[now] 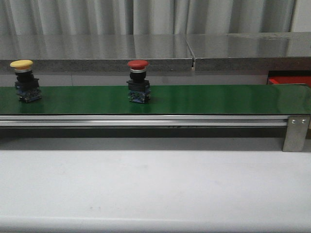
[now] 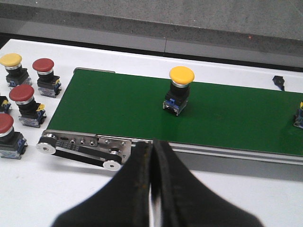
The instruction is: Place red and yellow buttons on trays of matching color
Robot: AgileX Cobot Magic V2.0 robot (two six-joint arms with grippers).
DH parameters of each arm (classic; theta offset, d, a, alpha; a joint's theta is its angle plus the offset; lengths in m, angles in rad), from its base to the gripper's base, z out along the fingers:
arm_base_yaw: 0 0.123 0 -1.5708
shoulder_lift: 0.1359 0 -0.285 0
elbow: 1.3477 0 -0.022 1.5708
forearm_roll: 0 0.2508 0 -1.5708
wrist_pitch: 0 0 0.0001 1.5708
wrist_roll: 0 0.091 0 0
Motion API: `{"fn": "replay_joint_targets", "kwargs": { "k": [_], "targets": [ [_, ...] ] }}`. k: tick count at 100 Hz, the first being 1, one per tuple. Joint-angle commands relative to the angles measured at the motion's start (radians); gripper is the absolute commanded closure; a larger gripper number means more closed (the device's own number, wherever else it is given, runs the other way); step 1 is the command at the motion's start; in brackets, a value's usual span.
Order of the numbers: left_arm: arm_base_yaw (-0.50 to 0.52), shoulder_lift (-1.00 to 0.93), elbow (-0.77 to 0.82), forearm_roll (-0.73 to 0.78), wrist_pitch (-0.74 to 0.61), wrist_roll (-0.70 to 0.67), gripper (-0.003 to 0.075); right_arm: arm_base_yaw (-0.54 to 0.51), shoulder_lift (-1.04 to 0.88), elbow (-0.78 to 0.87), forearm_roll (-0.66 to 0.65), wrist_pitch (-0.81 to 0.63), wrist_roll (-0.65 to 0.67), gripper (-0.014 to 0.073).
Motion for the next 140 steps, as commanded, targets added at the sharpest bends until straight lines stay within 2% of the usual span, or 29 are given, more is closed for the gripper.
{"fn": "replay_joint_targets", "kwargs": {
  "k": [1, 20, 55, 86, 104, 140],
  "targets": [
    [-0.007, 0.002, -0.028, -0.002, -0.074, -0.002, 0.0741, 0.004, -0.017, -0.037, 0.026, -0.061, -0.006, -0.0038],
    [-0.015, 0.002, -0.028, -0.002, -0.074, -0.002, 0.0741, 0.035, 0.022, -0.117, 0.028, -0.024, -0.092, -0.0031],
    [-0.015, 0.002, -0.028, -0.002, -0.074, -0.002, 0.0741, 0.189, 0.305, -0.455, 0.051, 0.13, -0.258, -0.0031],
    [-0.015, 0.002, -0.028, -0.002, -0.074, -0.002, 0.0741, 0.237, 0.565, -0.712, 0.259, 0.245, -0.472, -0.0031],
    [-0.015, 0.002, -0.028, -0.002, -0.074, -0.002, 0.0741, 0.257, 0.65, -0.786, 0.266, 0.292, -0.509, -0.0031],
    [-0.015, 0.002, -0.028, -0.002, -0.074, -0.002, 0.0741, 0.312, 0.751, -0.861, 0.266, 0.272, -0.576, -0.0031]
  ]
}}
